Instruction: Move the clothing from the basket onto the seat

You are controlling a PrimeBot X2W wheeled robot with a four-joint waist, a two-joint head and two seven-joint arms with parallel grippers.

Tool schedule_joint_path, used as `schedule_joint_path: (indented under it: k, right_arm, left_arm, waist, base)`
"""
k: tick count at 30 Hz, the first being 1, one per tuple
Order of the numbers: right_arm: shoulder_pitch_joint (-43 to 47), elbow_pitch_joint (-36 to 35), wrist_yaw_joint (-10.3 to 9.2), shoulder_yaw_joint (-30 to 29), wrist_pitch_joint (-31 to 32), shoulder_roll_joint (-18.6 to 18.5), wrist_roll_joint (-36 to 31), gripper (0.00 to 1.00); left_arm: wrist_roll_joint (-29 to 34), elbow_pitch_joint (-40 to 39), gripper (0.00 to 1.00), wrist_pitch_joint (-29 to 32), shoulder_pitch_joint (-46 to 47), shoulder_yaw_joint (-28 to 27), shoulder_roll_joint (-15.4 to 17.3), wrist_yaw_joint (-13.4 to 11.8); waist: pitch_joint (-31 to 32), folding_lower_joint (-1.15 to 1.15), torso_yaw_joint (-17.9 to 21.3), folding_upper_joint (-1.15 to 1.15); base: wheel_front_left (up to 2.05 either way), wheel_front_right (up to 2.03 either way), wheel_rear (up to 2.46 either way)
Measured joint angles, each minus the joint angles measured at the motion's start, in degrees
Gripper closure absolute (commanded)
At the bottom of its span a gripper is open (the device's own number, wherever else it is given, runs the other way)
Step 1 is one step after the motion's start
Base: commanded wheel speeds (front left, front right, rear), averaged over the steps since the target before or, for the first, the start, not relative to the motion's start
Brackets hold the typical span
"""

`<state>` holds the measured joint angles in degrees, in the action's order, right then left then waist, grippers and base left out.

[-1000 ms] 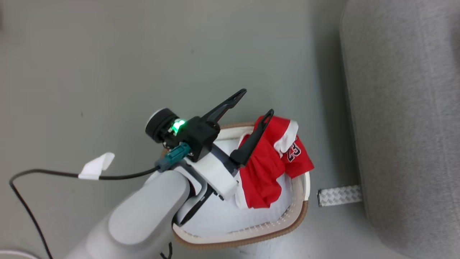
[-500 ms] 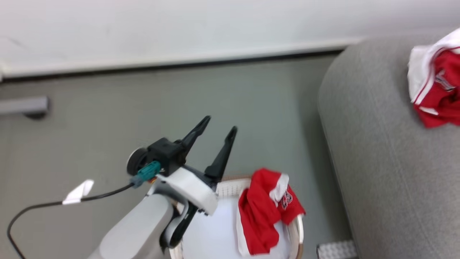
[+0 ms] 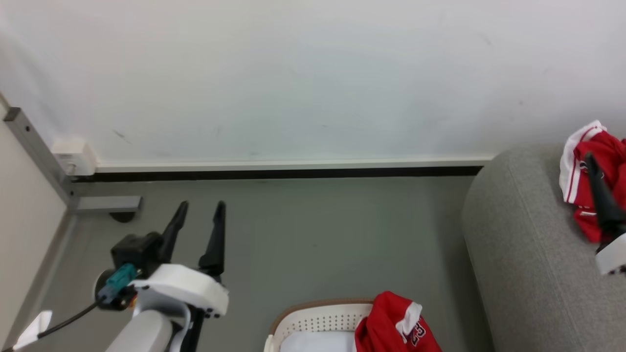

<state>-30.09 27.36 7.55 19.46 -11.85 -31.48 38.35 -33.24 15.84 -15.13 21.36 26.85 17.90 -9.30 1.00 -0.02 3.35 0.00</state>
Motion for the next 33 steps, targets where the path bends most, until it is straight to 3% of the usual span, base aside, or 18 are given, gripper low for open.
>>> schedule_joint_path:
  k: [10,19,33]
  right_arm:
    - [16.05,-9.25,0.0,-8.65,-2.93,12.68,-11.33,0.0]
    - [26.26,-15.24,0.0,-14.46,-3.19,21.0,-19.06,0.0]
    - [29.24,-16.48,0.0,-16.19,-3.2,23.74,-21.98,0.0]
  left_arm:
    - [3.72,-2.85,0.0,-0.01,-9.84,-8.53,-0.08,-0.77]
    - [7.79,-4.43,0.0,-0.01,-17.46,-15.62,-4.47,0.97]
    - [14.22,-1.24,0.0,-0.01,-18.42,-20.83,-9.54,6.59]
  waist:
    - [2.77,0.01,-3.33,0.0]
    - [3.17,0.02,-4.45,0.0]
    - [3.16,0.03,-4.13,0.0]
  base:
    - [0.0,0.0,0.0]
    - [0.0,0.0,0.0]
    - [0.0,0.0,0.0]
